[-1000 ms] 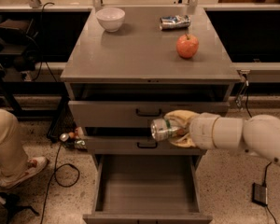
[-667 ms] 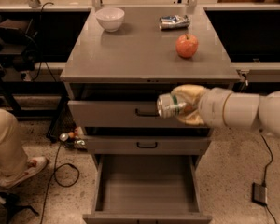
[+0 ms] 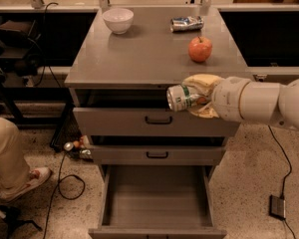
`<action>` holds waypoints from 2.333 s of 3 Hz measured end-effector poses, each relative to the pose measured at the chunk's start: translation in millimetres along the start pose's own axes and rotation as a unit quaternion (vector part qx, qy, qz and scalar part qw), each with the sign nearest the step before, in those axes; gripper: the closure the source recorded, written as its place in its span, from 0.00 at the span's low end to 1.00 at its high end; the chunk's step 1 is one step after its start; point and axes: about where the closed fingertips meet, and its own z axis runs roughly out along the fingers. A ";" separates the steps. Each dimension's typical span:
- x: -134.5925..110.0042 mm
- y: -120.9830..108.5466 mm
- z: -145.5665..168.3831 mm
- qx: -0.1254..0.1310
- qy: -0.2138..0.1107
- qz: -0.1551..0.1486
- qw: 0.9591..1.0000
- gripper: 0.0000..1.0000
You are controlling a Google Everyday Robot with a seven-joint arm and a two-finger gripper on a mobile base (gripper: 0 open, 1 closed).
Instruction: Pick 7up can from bottom drawer and place on counter
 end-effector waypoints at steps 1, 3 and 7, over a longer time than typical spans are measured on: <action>10.8 -17.0 1.3 0.020 -0.004 0.025 0.999 1.00; 50.8 -64.1 18.5 -0.029 -0.001 0.066 0.997 1.00; 71.7 -125.6 109.2 -0.225 -0.070 -0.048 0.971 1.00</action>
Offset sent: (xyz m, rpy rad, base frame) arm 0.0779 -0.0195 0.0512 0.1176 0.1421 -0.0590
